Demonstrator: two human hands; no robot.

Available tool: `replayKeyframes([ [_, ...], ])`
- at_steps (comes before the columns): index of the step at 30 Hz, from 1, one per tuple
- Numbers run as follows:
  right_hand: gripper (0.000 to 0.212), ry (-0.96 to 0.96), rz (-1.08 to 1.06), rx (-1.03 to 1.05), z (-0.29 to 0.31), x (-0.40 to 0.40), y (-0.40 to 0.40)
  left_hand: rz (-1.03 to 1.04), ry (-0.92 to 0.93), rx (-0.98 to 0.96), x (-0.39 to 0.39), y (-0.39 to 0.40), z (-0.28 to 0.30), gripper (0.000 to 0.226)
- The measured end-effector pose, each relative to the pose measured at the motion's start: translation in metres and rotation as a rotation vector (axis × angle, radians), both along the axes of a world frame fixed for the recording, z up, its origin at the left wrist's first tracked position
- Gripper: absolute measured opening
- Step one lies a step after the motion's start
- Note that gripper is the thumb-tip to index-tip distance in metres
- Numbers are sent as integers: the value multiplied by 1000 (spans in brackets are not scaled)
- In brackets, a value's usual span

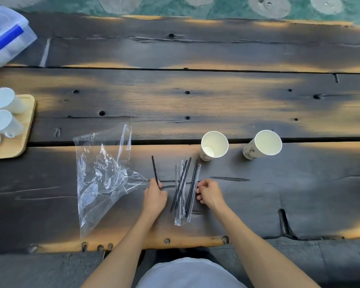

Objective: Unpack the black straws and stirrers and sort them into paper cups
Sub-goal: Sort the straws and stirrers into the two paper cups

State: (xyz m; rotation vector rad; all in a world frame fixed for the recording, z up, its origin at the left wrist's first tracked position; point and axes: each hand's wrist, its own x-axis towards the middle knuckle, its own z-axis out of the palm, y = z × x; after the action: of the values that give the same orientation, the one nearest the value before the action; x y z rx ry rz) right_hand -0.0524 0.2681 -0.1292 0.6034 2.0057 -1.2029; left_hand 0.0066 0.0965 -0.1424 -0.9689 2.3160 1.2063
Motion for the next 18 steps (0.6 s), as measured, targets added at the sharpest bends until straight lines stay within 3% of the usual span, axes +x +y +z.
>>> replayKeyframes([
  [1,25,5,5,1,-1,0,-2,-30,-5,-17,0,3,0,7],
  [5,24,8,29,-2,-2,5,-8,-115,-37,-111,-5,11,7,49],
  [9,25,-1,48,6,-6,11,-12,66,36,70,-11,15,0,31],
  [13,24,0,42,42,-8,13,-12,43,55,43,-10,19,-1,9],
  [16,24,11,38,87,-10,10,-12,-103,-16,-43,-12,25,-7,26],
  [18,22,40,49,144,-15,8,-12,-174,-57,-114,-14,29,-11,25],
])
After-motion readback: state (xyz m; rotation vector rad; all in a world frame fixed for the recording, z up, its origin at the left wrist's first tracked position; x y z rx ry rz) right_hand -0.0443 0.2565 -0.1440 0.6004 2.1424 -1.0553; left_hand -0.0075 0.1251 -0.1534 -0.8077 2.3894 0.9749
